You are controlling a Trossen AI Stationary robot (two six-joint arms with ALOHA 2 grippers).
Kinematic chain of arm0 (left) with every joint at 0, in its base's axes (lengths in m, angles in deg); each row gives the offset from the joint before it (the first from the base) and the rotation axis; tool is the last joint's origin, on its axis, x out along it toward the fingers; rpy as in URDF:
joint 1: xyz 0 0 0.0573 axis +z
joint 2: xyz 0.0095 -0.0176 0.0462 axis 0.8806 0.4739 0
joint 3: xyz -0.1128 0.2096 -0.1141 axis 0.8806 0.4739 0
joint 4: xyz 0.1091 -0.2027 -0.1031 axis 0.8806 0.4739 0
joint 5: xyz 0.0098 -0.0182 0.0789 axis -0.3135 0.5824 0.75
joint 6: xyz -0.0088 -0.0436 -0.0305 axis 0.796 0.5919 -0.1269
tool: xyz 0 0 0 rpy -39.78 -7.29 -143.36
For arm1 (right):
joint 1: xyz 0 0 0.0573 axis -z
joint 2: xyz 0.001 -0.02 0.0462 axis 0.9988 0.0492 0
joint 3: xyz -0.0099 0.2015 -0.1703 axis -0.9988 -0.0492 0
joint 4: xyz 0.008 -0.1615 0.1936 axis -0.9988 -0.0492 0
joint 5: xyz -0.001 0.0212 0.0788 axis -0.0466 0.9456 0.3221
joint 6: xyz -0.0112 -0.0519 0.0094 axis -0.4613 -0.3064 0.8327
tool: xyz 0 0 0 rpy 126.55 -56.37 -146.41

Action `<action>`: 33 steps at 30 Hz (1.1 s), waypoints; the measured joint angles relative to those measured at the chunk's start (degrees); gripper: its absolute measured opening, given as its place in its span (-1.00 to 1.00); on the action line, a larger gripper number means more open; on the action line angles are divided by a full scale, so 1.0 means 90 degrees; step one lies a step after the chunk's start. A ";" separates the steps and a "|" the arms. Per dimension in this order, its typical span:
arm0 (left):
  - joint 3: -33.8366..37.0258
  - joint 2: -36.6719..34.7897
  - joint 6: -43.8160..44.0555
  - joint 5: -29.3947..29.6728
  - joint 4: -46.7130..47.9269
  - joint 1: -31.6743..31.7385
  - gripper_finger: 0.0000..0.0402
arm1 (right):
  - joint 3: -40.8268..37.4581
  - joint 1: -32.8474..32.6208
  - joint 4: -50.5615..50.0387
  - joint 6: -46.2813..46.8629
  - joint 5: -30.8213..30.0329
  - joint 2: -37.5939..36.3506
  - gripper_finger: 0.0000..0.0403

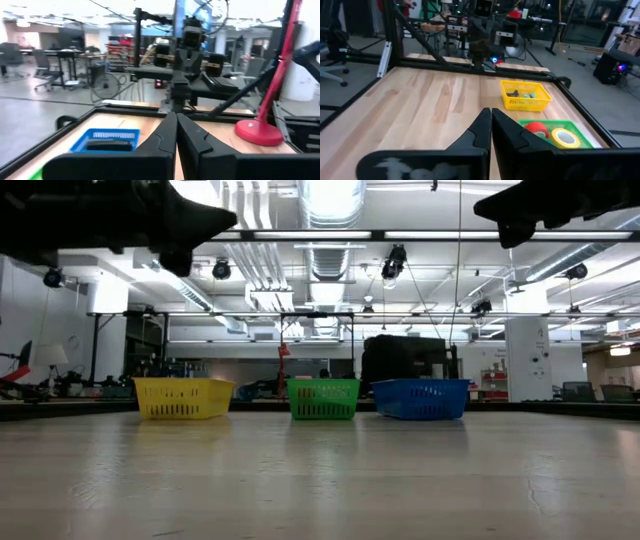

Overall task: Pick and place Stapler, Stapler remover, tape
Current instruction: Return to Home Position

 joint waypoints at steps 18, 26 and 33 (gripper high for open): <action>0.1294 -0.1828 0.0016 -0.0010 -0.0044 0.0001 -0.93 | -0.0647 0.0565 -0.0540 -0.0029 0.0592 -0.1565 -0.96; 0.1558 -0.2531 0.0050 -0.0225 -0.0122 -0.0002 -0.93 | -0.0741 0.0617 -0.0867 -0.0054 0.0854 -0.2273 -0.96; 0.1566 -0.2793 -0.0113 -0.0650 0.0044 -0.0005 -0.93 | -0.0756 0.0651 -0.1412 -0.0043 0.0833 -0.2990 -0.96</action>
